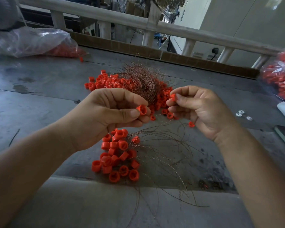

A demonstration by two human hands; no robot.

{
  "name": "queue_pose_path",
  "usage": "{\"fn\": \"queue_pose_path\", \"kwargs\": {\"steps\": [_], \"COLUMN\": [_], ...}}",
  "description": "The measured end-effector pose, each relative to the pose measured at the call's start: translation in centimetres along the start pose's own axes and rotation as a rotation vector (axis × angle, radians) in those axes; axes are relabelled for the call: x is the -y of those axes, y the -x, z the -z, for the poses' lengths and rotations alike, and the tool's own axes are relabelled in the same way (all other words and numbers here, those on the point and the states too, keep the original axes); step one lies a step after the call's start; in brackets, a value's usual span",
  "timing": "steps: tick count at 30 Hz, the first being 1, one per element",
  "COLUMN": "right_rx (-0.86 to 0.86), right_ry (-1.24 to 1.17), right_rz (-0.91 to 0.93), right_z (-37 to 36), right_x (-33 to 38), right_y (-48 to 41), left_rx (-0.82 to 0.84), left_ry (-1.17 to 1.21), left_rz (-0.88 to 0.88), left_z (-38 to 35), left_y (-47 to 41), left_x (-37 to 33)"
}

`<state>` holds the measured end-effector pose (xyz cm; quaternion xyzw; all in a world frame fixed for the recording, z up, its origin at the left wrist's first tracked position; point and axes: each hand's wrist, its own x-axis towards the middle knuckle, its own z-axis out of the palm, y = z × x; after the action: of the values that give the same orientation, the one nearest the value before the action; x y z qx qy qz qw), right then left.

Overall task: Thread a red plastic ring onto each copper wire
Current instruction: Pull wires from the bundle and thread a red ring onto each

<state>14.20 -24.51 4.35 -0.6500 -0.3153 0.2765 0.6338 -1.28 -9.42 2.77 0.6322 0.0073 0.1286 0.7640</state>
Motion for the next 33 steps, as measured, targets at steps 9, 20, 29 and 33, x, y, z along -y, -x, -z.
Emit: {"fn": "queue_pose_path", "kwargs": {"steps": [9, 20, 29, 33], "right_rx": [0.134, 0.109, 0.120, 0.082], "right_ry": [-0.099, 0.105, 0.121, 0.248], "right_rz": [-0.001, 0.225, 0.200, 0.262], "right_z": [-1.3, -2.1, -2.6, -3.0], "right_x": [-0.2, 0.0, 0.1, -0.1], "right_y": [0.4, 1.1, 1.3, 1.3], "left_rx": [-0.043, -0.089, -0.103, -0.107], "left_ry": [-0.024, -0.064, -0.091, -0.098], "left_rz": [0.027, 0.027, 0.033, 0.032], "left_z": [0.1, -0.1, -0.2, -0.2], "left_y": [-0.2, -0.2, -0.2, -0.2], "left_x": [0.1, 0.1, -0.1, -0.1]}}
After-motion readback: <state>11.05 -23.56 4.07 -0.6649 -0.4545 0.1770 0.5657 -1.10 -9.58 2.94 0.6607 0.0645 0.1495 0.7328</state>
